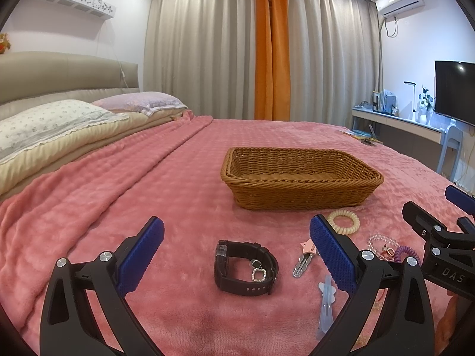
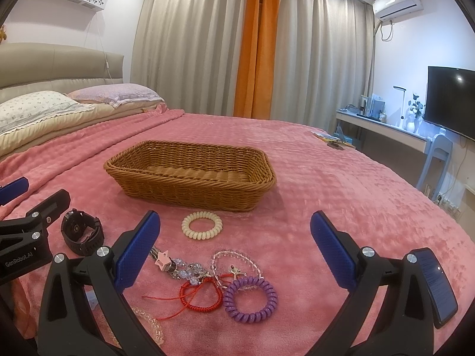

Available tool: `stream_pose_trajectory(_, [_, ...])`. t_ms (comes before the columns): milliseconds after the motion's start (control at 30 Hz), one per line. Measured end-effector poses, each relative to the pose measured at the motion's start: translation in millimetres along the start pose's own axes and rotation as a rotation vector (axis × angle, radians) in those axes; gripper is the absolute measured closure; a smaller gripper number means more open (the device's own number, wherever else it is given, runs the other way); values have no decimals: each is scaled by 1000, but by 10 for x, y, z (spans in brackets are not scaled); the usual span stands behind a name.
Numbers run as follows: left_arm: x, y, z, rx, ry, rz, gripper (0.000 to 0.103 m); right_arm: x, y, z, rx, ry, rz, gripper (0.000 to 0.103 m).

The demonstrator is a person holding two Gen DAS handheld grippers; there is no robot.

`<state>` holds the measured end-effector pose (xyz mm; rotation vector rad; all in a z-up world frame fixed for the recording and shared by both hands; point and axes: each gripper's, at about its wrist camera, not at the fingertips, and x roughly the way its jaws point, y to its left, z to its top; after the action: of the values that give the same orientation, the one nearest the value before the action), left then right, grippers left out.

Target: Organize jewelry

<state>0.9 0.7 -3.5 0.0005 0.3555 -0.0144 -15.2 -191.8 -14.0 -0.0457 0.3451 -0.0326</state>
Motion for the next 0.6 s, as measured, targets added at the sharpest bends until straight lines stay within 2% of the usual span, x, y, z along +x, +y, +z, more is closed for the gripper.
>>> stream_pose_trajectory(467, [4,11,7,-5,2,-4,8,-10,-7,4,4,-3,-3,7])
stream_pose_trajectory(600, [0,116,15,-72,24,-66,8,10,-56,26,17,12,-13,7])
